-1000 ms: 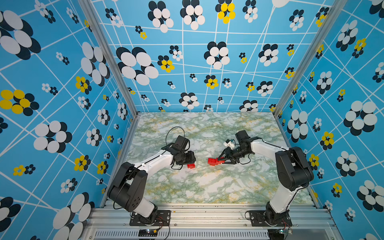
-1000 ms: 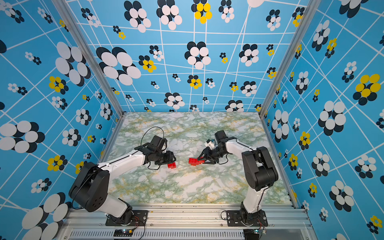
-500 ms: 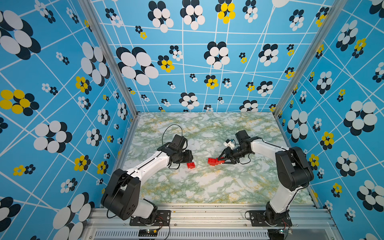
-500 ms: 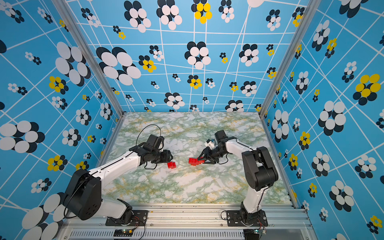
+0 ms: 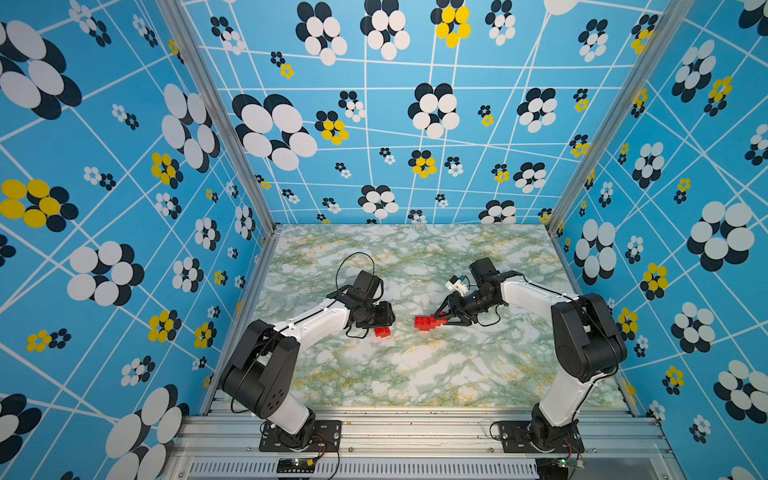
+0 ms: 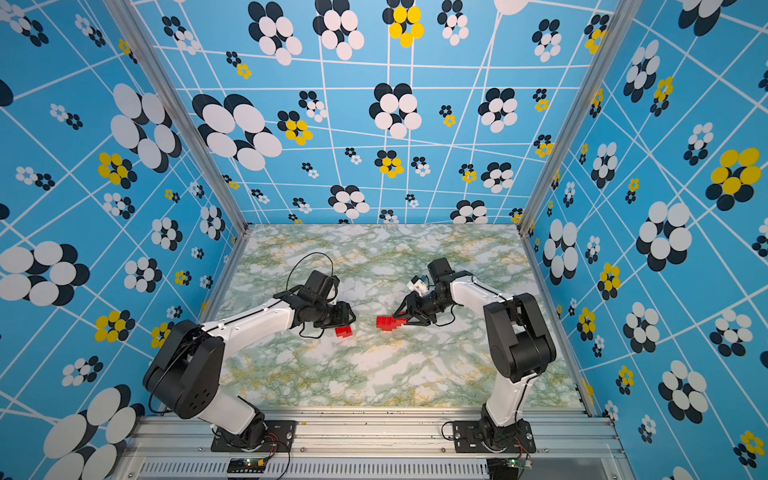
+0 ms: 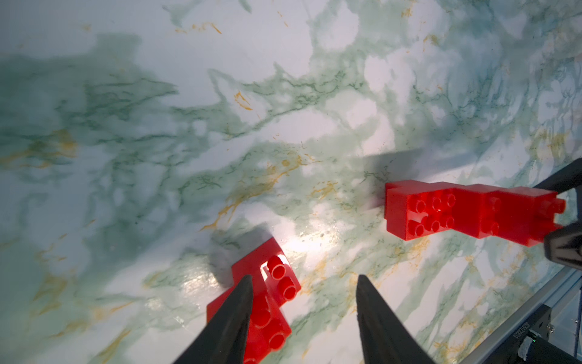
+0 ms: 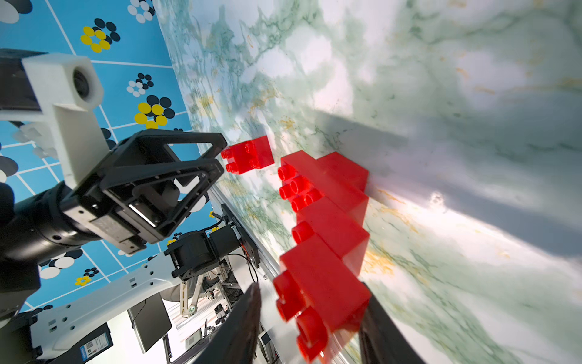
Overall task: Assemble the letter v with lego
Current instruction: Adjust the lego brick at the center of the board.
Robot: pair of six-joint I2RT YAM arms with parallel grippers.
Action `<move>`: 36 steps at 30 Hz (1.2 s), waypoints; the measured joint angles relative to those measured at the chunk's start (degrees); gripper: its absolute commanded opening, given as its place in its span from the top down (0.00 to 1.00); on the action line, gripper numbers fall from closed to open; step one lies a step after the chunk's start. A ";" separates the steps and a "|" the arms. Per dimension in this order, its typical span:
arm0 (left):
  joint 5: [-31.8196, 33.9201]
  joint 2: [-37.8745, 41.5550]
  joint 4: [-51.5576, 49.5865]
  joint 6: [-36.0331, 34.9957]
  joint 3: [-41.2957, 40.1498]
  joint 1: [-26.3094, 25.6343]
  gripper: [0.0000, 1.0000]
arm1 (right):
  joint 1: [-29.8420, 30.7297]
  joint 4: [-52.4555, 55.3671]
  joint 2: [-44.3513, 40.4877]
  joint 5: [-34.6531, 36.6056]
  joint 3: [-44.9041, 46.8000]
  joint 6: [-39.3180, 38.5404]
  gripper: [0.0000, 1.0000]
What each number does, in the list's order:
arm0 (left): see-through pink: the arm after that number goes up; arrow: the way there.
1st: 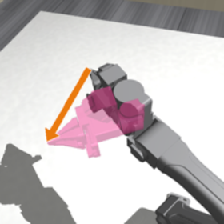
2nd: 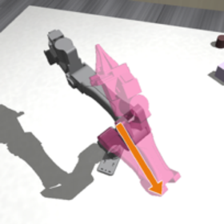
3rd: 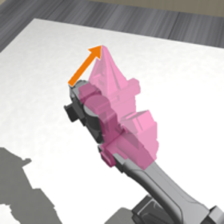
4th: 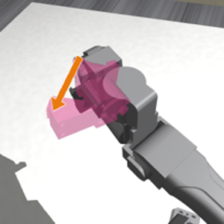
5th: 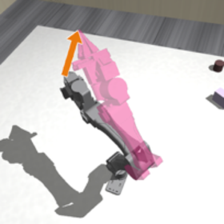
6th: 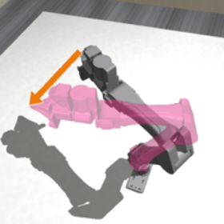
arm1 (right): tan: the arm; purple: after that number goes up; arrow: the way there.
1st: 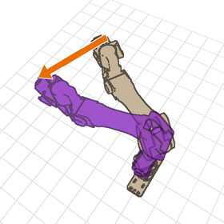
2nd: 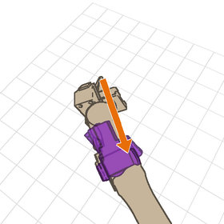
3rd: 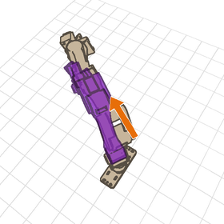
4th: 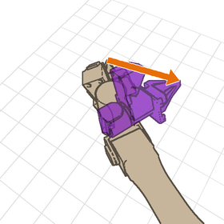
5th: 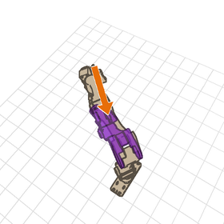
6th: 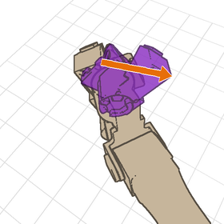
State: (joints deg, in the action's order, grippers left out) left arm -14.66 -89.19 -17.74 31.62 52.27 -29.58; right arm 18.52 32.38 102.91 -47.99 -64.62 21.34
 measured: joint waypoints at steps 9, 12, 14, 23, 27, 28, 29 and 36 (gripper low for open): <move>1.20 5.55 -2.75 1.68 -0.79 -1.95 0.41 | 0.00 0.39 0.00 0.00 -1.09 -0.90 0.50; 2.34 6.29 -3.67 -0.15 -0.79 -1.95 0.40 | 0.00 0.44 0.00 0.00 -1.09 -1.05 0.50; 2.47 5.07 -3.63 -1.68 -0.68 -1.95 0.39 | 0.00 0.44 0.00 0.02 -1.09 -1.05 0.50; 1.46 0.24 -1.55 -3.72 0.74 -1.97 0.39 | 0.00 1.18 0.00 0.31 -1.09 -1.27 0.50; 1.38 1.38 -1.64 -2.12 -0.63 -2.43 0.39 | 0.00 1.70 0.00 0.61 -1.09 -1.27 0.50; 1.42 2.21 -1.86 -1.75 -1.31 -2.71 0.39 | 0.00 1.70 0.00 0.63 -1.09 -1.25 0.50; 1.55 3.48 -2.36 -1.20 -2.05 -2.93 0.39 | 0.00 1.70 0.00 0.63 -1.09 -1.25 0.50; 2.32 9.97 -5.73 0.31 -1.51 -3.45 0.39 | 0.00 1.73 0.00 0.63 -1.11 -1.27 0.49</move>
State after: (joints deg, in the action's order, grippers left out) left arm -12.34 -79.22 -23.46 31.92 50.76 -33.04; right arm 18.52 34.11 102.91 -47.35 -65.73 20.08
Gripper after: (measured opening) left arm 0.606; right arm 0.504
